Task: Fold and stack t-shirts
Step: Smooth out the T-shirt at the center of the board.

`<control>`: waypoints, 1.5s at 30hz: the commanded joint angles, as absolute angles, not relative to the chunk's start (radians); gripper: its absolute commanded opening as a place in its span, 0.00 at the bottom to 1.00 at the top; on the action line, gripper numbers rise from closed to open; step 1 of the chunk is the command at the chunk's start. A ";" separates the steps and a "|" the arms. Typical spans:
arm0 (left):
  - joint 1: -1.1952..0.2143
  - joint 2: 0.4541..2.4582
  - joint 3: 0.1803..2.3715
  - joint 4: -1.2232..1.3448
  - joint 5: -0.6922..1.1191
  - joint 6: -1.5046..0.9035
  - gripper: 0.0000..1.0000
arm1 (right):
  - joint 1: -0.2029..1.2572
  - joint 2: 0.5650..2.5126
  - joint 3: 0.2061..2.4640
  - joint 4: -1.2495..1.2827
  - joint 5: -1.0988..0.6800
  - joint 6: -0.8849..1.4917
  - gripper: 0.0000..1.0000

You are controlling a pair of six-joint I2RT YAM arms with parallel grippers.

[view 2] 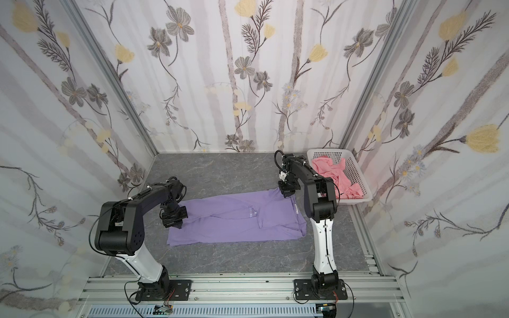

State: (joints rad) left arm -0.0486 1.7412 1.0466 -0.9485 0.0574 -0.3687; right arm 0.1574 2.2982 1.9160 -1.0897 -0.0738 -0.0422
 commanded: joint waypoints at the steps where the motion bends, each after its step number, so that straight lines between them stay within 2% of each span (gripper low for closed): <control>1: -0.048 1.753 1.028 -0.911 0.092 -0.350 0.00 | 0.156 2.279 1.951 -1.129 -0.023 -0.042 0.15; 3: -0.048 1.753 1.021 -0.885 0.137 -0.349 0.00 | 0.156 2.277 1.971 -1.138 -0.043 -0.027 0.27; 7: -0.049 1.710 1.049 -0.832 0.277 -0.353 0.00 | 0.156 2.259 1.966 -1.143 -0.110 -0.002 0.36; 8: -0.050 1.695 1.064 -0.822 0.299 -0.354 0.11 | 0.156 2.254 1.960 -1.144 -0.116 0.000 0.36; 9: -0.051 1.674 1.080 -0.813 0.314 -0.359 0.29 | 0.156 2.244 1.950 -1.142 -0.118 0.000 0.37; 10: -0.051 1.652 1.092 -0.803 0.327 -0.361 0.39 | 0.156 2.236 1.942 -1.143 -0.114 0.000 0.37; 12: -0.052 1.612 1.114 -0.793 0.324 -0.362 0.39 | 0.156 2.221 1.922 -1.143 -0.097 -0.003 0.37; 13: -0.051 1.598 1.122 -0.794 0.316 -0.360 0.35 | 0.156 2.209 1.909 -1.144 -0.087 -0.005 0.37; 17: -0.052 1.623 1.122 -0.805 0.291 -0.340 0.33 | 0.155 2.172 1.856 -1.141 -0.056 -0.009 0.37; 20: -0.052 1.679 1.092 -0.793 0.296 -0.328 0.38 | 0.153 2.150 1.830 -1.141 -0.030 -0.011 0.37; 30: -0.051 1.785 1.058 -0.751 0.287 -0.314 0.46 | 0.138 2.130 1.789 -1.140 -0.023 -0.011 0.37; 31: -0.051 1.792 1.064 -0.756 0.289 -0.309 0.44 | 0.138 2.134 1.789 -1.140 -0.027 -0.011 0.37; 34: -0.051 1.810 1.090 -0.771 0.291 -0.296 0.27 | 0.138 2.147 1.786 -1.135 -0.035 -0.009 0.36; 36: -0.051 1.820 1.100 -0.776 0.290 -0.291 0.25 | 0.138 2.153 1.780 -1.132 -0.041 -0.008 0.36; 39: -0.051 1.829 1.109 -0.782 0.294 -0.284 0.15 | 0.138 2.157 1.769 -1.122 -0.056 -0.008 0.35; 41: -0.051 1.832 1.110 -0.784 0.295 -0.282 0.06 | 0.138 2.161 1.762 -1.117 -0.061 -0.008 0.28; 45: -0.051 1.838 1.117 -0.796 0.294 -0.276 0.00 | 0.138 2.162 1.746 -1.112 -0.052 -0.013 0.09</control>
State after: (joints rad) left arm -0.0505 1.8271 1.1149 -0.7921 0.3080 -0.2935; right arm 0.1375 2.1609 1.7527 -1.1095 -0.0460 -0.0113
